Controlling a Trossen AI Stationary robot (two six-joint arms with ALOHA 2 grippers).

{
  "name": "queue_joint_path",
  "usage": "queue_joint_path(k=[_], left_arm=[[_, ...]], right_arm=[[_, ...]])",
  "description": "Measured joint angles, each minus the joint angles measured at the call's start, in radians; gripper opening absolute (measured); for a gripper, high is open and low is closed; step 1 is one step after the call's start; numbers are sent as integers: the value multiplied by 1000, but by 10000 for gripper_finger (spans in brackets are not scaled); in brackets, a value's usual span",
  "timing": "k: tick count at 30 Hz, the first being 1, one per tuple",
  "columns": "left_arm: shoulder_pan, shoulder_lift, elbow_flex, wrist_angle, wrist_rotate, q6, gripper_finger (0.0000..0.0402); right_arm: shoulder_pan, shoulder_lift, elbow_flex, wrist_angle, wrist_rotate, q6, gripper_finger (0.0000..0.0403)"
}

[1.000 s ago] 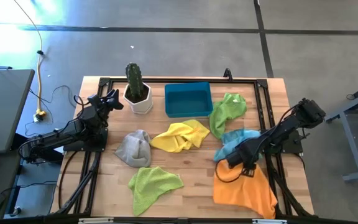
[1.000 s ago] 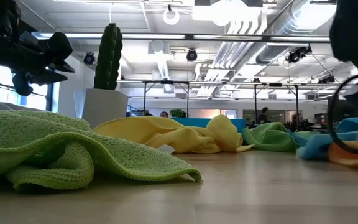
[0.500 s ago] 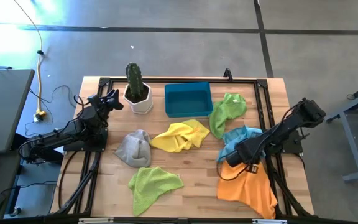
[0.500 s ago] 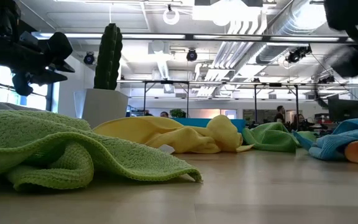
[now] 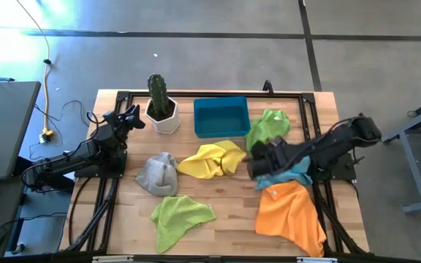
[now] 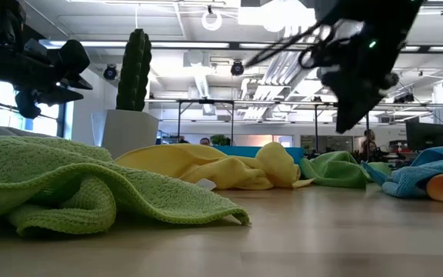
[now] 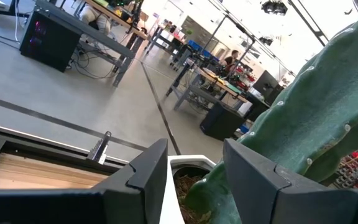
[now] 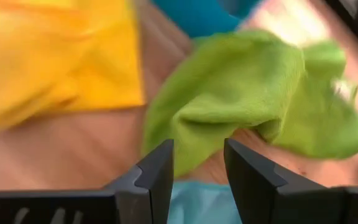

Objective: Fold microfiber towels
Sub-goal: Adjust the microfiber towels

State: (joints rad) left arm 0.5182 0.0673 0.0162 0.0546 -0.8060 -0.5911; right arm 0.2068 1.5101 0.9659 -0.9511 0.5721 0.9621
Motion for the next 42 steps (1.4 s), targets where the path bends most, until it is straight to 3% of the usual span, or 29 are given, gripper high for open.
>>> queue_joint_path(k=[7,13,18,30,37,42], left_arm=[[0,0,0,0,0,0,147],[0,0,0,0,0,0,147],[0,0,0,0,0,0,147],[0,0,0,0,0,0,147],[0,0,0,0,1,0,147],[0,0,0,0,1,0,147]], right_arm=[[-220,0,-67,125,-135,-1,133],[-308,0,-68,251,-142,-168,133],[-375,3,-68,268,-211,-196,133],[-426,87,-67,287,-346,-237,133],[-432,158,-67,264,-334,-312,133],[-458,175,-67,209,-267,-311,133]])
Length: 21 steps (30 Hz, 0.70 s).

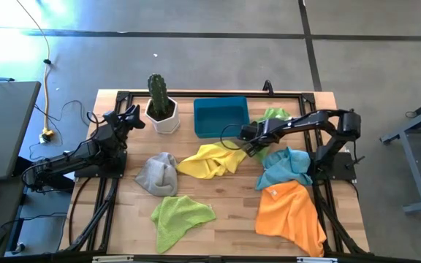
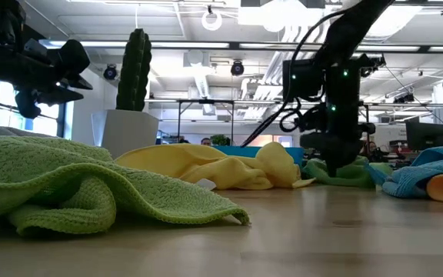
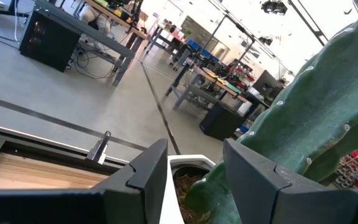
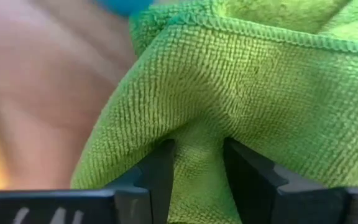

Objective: Fold microfiber towels
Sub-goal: Adjust the microfiber towels

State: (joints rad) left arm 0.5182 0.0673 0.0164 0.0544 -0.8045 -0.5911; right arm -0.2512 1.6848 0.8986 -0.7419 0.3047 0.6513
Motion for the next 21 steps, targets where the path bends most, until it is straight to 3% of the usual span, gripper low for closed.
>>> queue_joint_path(k=[7,21], left_arm=[[0,0,0,0,0,0,147],[0,0,0,0,1,0,147]], right_arm=[[-70,-5,0,-92,83,11,133],[-177,-5,6,-128,246,200,133]])
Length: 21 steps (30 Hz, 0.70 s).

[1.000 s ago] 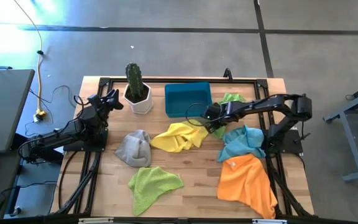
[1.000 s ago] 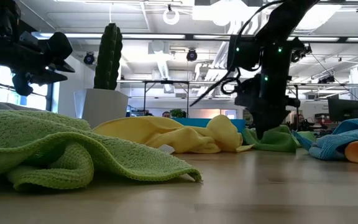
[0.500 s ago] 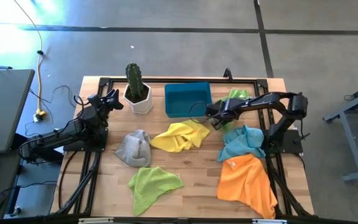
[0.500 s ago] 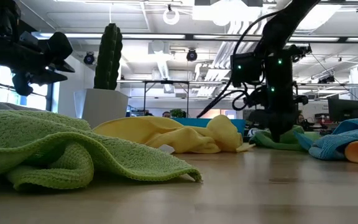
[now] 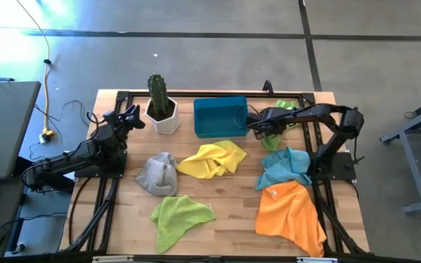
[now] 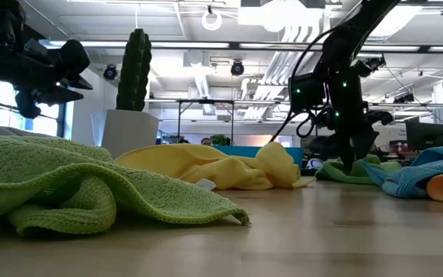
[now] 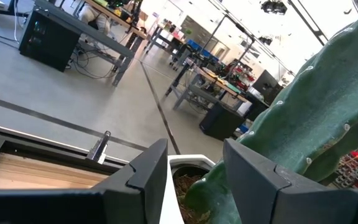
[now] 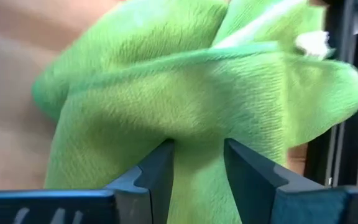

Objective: Fold microfiber towels
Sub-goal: Adjust the microfiber towels

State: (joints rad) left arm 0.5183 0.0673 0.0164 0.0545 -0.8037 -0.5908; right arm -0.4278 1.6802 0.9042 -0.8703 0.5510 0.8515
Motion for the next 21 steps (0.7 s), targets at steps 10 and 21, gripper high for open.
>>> queue_joint_path(k=[10,21], left_arm=[[0,0,0,0,1,0,147],[0,0,0,1,1,0,147]], right_arm=[[35,-15,92,-23,-62,-91,133],[231,-45,147,-179,-551,-266,133]])
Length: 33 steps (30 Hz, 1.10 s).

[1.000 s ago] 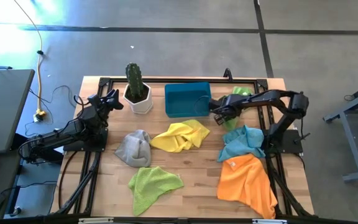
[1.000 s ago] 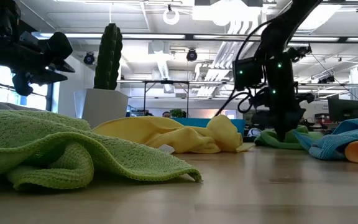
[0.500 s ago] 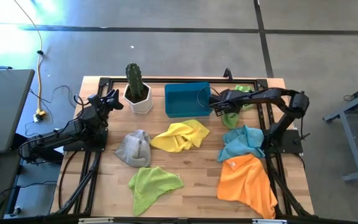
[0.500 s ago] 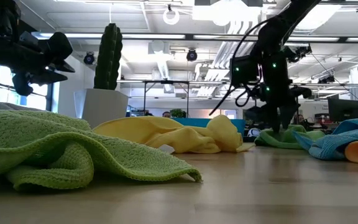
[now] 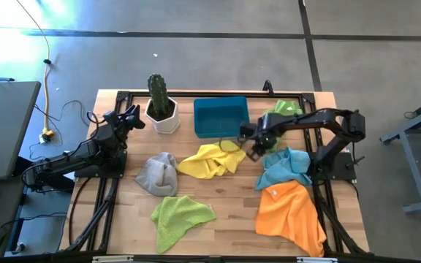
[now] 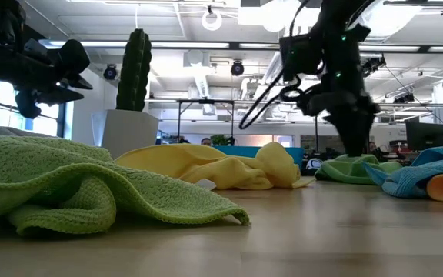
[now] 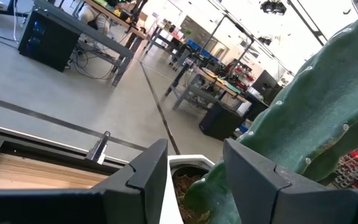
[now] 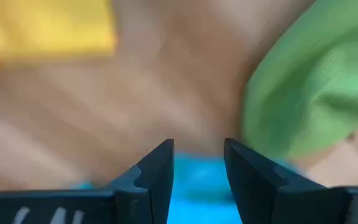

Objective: Fold microfiber towels
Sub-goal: Adjust the microfiber towels

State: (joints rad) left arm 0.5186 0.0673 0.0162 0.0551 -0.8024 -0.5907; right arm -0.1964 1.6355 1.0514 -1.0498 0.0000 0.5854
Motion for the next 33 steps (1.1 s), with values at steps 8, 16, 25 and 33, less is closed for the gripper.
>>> queue_joint_path(k=[8,16,25,33], left_arm=[[0,0,0,0,0,0,147],[0,0,0,0,0,0,147],[0,0,0,-1,0,0,147],[0,0,0,-1,-1,0,147]], right_arm=[[181,-1,-92,4,-7,127,133],[269,-6,-248,112,-6,336,133],[227,0,-300,67,319,624,133],[187,2,-303,16,400,806,133]])
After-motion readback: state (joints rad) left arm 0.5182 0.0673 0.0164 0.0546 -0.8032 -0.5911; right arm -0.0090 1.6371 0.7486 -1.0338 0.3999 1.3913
